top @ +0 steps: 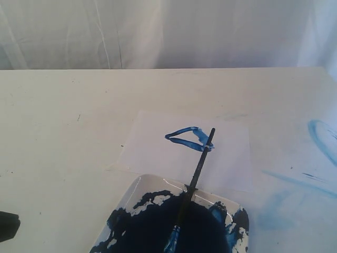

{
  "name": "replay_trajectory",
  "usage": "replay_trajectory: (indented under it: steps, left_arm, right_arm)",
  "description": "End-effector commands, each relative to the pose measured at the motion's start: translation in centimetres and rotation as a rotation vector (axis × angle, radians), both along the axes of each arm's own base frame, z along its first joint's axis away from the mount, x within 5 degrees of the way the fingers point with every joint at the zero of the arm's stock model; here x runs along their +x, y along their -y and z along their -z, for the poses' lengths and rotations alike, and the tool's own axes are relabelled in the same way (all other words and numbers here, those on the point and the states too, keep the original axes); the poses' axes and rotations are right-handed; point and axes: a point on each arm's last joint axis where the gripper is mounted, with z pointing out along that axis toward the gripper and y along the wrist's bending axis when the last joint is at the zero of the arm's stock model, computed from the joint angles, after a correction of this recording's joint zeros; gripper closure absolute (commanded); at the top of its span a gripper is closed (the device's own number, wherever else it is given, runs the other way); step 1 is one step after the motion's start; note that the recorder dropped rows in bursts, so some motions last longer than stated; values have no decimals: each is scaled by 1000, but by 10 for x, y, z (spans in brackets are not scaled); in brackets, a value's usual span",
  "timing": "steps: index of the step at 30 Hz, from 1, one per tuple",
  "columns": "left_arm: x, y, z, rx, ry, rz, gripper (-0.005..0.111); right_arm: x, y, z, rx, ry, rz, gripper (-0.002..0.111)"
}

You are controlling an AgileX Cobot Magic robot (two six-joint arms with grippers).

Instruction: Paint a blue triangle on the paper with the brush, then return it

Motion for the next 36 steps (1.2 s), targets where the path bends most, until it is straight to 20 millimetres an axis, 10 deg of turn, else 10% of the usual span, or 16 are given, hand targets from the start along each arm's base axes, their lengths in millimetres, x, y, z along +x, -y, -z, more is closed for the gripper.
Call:
replay_trajectory:
  steps: [1,36]
  left_arm:
    - [-2,1,0,-21,-10,0,107]
    - [-2,1,0,-21,-10,0,107]
  right_arm:
    - [0,2,0,-25,7,22,108]
    - [0,3,0,-29,12,23,108]
